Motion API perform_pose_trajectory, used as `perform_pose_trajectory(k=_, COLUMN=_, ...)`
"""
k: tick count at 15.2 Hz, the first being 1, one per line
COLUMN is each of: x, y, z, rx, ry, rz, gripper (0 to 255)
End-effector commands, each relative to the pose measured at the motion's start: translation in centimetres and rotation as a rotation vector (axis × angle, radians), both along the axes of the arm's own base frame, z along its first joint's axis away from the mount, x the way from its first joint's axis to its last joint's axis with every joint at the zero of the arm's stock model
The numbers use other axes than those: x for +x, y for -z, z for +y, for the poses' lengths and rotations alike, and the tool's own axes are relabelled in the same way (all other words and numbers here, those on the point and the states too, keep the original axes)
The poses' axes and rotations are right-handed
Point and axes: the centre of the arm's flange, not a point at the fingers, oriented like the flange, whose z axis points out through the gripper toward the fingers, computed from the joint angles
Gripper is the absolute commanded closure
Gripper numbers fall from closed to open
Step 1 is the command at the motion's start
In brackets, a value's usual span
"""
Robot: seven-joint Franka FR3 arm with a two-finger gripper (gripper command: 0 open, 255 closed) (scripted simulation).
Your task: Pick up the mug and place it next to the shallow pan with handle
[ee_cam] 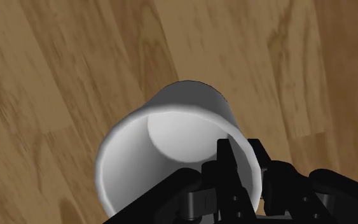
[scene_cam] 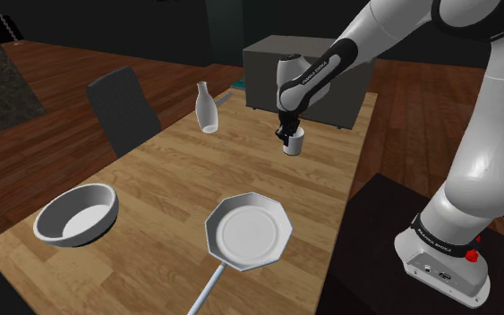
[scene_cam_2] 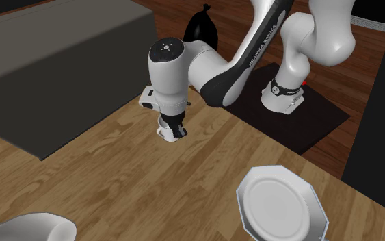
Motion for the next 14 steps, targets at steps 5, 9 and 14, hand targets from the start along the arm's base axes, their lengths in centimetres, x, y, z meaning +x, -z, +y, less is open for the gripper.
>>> perform_pose_trajectory(k=5, x=0.0, y=-3.2, z=0.0, rx=0.0, ry=0.0, rz=0.0, gripper=255)
perform_pose_trajectory(k=9, x=0.0, y=-5.3, z=0.0, rx=0.0, ry=0.0, rz=0.0, gripper=255)
perform_pose_trajectory(k=14, x=0.0, y=-7.9, z=0.0, rx=0.0, ry=0.0, rz=0.0, gripper=255)
